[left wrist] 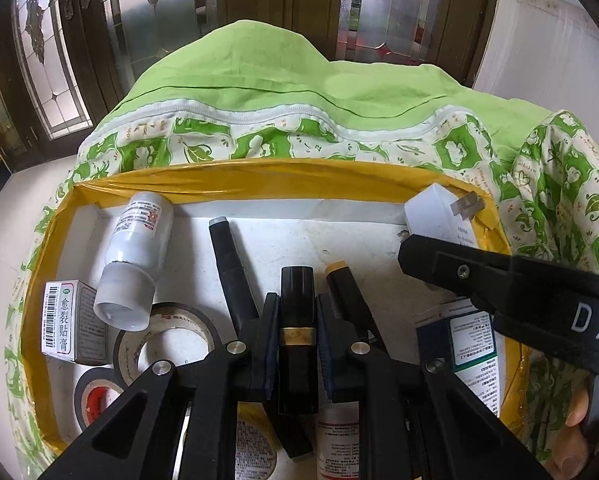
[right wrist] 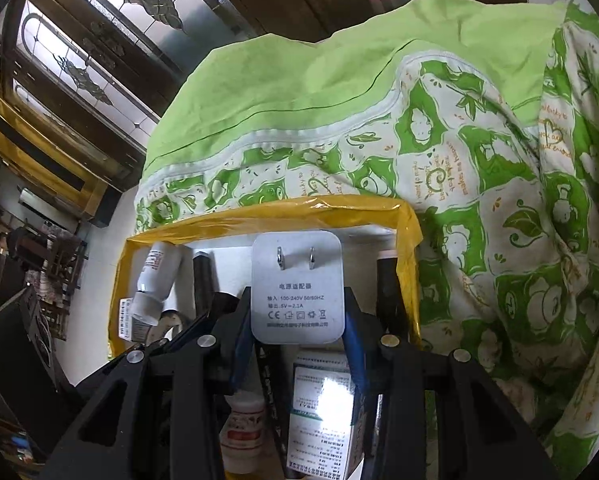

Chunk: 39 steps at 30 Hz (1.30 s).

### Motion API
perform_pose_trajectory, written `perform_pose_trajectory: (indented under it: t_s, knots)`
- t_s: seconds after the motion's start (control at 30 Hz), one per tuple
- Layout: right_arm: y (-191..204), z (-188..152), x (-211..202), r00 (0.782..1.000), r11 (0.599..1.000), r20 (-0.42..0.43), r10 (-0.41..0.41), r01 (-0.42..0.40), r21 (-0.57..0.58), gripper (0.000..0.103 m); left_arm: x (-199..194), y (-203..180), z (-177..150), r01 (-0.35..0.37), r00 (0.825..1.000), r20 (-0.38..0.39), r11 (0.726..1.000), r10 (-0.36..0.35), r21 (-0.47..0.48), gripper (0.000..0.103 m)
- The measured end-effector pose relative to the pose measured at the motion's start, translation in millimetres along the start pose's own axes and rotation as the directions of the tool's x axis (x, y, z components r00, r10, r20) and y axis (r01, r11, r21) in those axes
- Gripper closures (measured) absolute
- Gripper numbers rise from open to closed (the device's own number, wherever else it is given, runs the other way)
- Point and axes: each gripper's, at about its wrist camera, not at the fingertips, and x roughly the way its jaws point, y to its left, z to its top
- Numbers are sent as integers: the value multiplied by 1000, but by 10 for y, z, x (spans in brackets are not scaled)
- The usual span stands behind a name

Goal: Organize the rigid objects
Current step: 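Carry the lipstick into the tray with the left gripper while the right gripper carries the charger there, then open both grippers to release lipstick and charger in the tray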

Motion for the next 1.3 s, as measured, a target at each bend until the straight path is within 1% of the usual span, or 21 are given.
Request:
perform_pose_trajectory:
  t_s: [0.17,0.37,0.43,0.47,0.5,0.53,0.57,0.6,0.7,0.73,0.77,0.83,0.9,1.0,1.07,1.13,1.2,1.23,1.27,1.3]
  knots:
    - [58,38,79,999,998,8,-44,44,-36,65,13,10,12,8,1000,-6,1000,-8,-2,86]
    - [70,79,116,998,996,19,-64,65,-55,64,26,7,8,5,1000,-3,1000,-5,-2,84]
    - [76,79,107,998,996,26,-59,61,-60,64,18,-12,7,2,1000,1,1000,-2,4,79]
    - [84,82,99,998,996,31,-58,60,-62,63,-1,-22,3,0,1000,6,1000,0,7,70]
    - [84,84,85,998,997,38,-54,56,-61,62,-27,-34,0,-6,1000,14,1000,6,9,60]
    - [72,78,57,998,997,50,-48,51,-55,59,-63,-42,-4,-12,1000,26,1000,12,13,55]
    - [62,76,26,997,998,63,-47,50,-46,56,-111,-48,-5,-14,999,41,1000,14,17,45]
    - [48,71,-19,996,998,81,-42,45,-35,56,-152,-51,-2,-20,998,52,1000,18,20,39]
    - [24,43,-168,991,999,128,-29,31,-13,55,-316,-46,3,-29,996,80,999,27,26,36]
    - [15,26,-241,988,1000,151,-26,27,-7,52,-401,-35,-5,-29,996,90,999,27,23,35]
    - [2,3,-324,984,1000,176,-26,26,1,46,-450,-26,-14,-32,995,95,999,30,19,33]
    - [-26,-48,-471,976,999,215,-33,29,19,40,-620,16,-83,-39,993,115,999,38,4,29]
    - [-51,-129,-605,970,999,241,-32,26,31,36,-735,45,-150,-51,991,122,999,52,-7,22]
    - [-39,-246,-737,964,999,261,-40,35,23,30,-942,53,-303,-74,989,127,997,73,7,21]
    - [-9,-350,-829,958,999,281,-51,47,20,23,-1080,53,-416,-100,986,135,995,95,27,21]
    - [24,-462,-914,952,998,301,-61,59,16,20,-1217,58,-520,-120,983,143,992,113,39,20]
    - [67,-562,-973,948,998,311,-64,67,1,15,-1376,66,-654,-131,981,150,991,124,37,12]
    - [95,-631,-1001,947,997,314,-65,72,-10,10,-1446,71,-719,-136,979,154,990,129,32,11]
    - [128,-708,-1025,947,997,315,-64,75,-23,8,-1511,78,-790,-139,978,159,990,133,27,9]
    - [158,-767,-1039,947,996,314,-64,79,-35,7,-1580,80,-879,-141,978,161,990,136,22,8]
